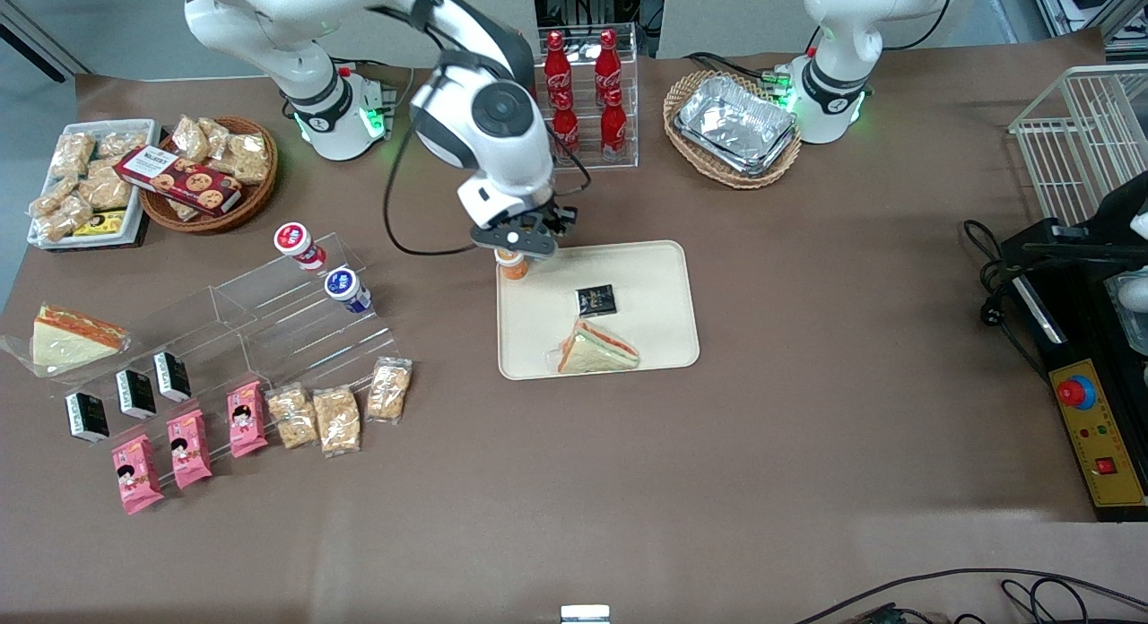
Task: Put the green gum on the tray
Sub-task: 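Carry the green gum bottle over the cream tray beside the orange bottle, then lower the green gum bottle onto the tray and open the right gripper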
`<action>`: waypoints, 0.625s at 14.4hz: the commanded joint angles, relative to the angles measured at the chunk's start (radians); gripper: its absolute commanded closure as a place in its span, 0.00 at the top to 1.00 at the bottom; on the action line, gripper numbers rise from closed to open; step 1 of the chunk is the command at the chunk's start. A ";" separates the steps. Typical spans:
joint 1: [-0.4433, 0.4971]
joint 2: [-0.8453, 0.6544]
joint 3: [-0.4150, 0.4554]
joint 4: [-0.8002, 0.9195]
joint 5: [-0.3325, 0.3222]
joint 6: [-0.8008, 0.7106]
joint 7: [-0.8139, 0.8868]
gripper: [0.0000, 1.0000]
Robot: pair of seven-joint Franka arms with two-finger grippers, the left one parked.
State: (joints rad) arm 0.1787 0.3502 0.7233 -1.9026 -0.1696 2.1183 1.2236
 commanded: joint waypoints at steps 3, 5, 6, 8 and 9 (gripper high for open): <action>0.013 0.180 0.002 0.016 -0.102 0.083 0.070 0.19; 0.019 0.207 -0.027 -0.006 -0.120 0.142 0.070 0.19; 0.037 0.216 -0.047 -0.013 -0.140 0.169 0.073 0.19; 0.083 0.230 -0.099 -0.015 -0.154 0.192 0.082 0.19; 0.099 0.234 -0.125 -0.013 -0.154 0.203 0.080 0.19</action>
State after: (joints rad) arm 0.2248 0.5626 0.6551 -1.9188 -0.2896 2.2738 1.2704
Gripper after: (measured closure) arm 0.423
